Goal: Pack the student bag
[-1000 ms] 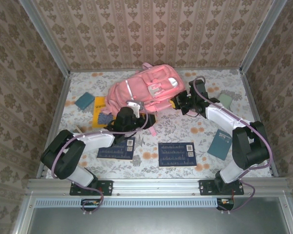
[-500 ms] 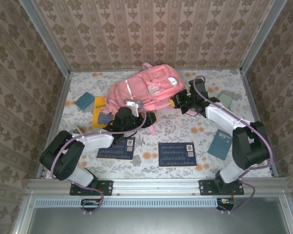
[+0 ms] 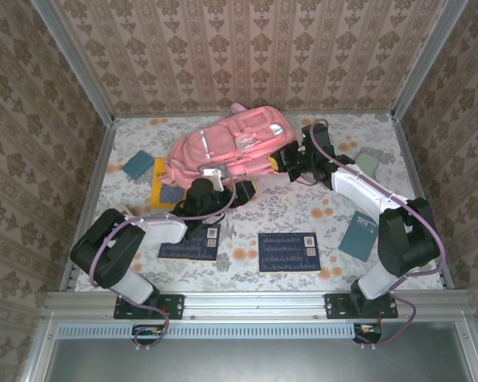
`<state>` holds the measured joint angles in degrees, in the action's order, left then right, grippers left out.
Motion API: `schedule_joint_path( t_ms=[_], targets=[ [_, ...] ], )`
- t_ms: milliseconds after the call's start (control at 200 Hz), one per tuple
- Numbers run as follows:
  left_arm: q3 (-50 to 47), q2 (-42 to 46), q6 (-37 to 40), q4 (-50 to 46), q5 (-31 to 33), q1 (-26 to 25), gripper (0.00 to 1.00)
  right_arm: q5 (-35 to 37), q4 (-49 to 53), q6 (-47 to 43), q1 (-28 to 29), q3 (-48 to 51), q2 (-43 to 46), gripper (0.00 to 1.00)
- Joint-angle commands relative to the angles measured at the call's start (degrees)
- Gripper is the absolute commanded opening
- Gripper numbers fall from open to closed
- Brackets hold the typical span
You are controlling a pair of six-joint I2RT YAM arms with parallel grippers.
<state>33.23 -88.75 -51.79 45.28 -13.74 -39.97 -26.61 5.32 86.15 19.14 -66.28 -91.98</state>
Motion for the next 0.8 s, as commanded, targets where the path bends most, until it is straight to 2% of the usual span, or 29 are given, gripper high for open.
schedule_joint_path(
  t_ms=[0,320,420,795],
  targets=[
    [1.11,0.48,-1.65,4.21,-0.40,1.23,0.84,-5.49,-3.62,2.63,0.85,-2.23,0.83,0.00],
    [1.38,2.18,-2.52,5.10,-2.59,2.78,0.80,-5.38,-3.65,2.53,0.82,-1.57,1.02,0.00],
    [0.89,2.30,-3.29,6.77,-3.32,3.14,0.70,-5.38,-3.58,2.44,0.88,-1.48,0.89,0.00],
    [-0.66,4.59,-4.02,7.08,-5.06,3.40,0.60,-5.32,-3.43,1.83,0.84,-1.26,0.14,0.00]
  ],
)
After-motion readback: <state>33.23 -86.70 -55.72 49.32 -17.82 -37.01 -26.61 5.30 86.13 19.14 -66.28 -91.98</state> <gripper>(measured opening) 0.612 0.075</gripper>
